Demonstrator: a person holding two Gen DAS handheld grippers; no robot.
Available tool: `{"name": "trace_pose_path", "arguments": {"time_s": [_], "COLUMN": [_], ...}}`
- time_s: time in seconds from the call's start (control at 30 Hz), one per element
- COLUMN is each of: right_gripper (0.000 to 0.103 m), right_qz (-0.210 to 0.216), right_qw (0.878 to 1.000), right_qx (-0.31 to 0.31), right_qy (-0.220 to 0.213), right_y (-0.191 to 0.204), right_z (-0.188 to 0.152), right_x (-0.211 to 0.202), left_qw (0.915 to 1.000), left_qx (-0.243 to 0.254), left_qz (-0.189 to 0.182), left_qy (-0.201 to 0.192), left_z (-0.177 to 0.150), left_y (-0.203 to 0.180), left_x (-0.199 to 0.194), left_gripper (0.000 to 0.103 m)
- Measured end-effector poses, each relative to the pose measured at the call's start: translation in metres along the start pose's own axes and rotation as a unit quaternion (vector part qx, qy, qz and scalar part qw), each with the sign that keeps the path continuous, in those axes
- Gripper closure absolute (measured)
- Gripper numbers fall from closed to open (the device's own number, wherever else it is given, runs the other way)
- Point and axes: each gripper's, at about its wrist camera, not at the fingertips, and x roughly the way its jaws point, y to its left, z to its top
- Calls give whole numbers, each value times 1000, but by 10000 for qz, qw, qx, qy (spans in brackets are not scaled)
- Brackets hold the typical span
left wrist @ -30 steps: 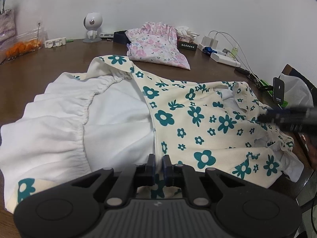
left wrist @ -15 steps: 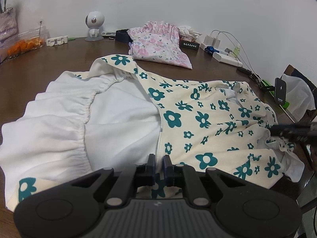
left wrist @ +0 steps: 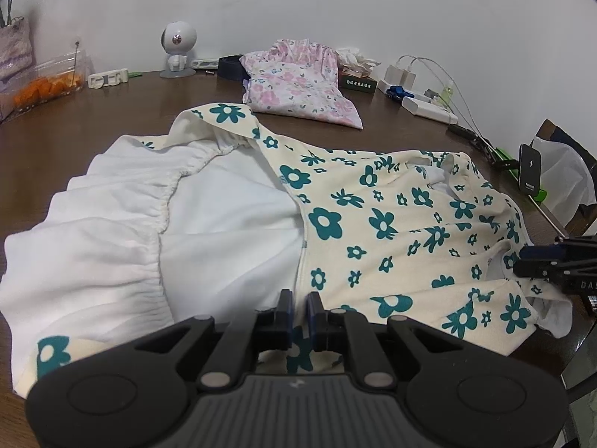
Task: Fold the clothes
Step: 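Smooth the dress bodice flat with both grippers and release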
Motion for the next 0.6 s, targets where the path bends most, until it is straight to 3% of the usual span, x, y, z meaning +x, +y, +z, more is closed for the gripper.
{"name": "trace_pose_path", "arguments": {"time_s": [0.17,0.2,0.23,0.27,0.3,0.43,0.53,0.6], "right_gripper": [60,60,70,95,99,97,84,77], "right_qz": [-95,-125,-153,-154,-169,-339,-224,18], "right_qw": [9987,9987,9984,9984,9983,9964,9976,9984], "right_qx": [272,403,524,550,549,767,568,267], "right_qy": [-421,-299,-172,-1,76,-138,-339,-496], "right_y": [-15,-23,-30,-34,-35,-35,-31,-23], "right_z": [34,41,47,52,56,61,52,41], "right_x": [9,21,34,46,55,65,41,15], "left_qw": [9999,9999,9999,9999,9999,10000,10000,9999], "left_qx": [84,83,93,96,81,-10,-90,8], "left_qz": [60,73,86,93,89,27,3,-7], "left_qy": [-9,-16,-27,-36,-37,-35,-23,-143], "left_z": [0,0,-1,-1,-1,-1,-1,-4], "left_y": [-4,-4,-5,-5,-5,-2,1,3], "left_x": [0,0,0,-1,-1,-1,-4,-15], "left_gripper": [95,95,94,94,94,94,93,85]}}
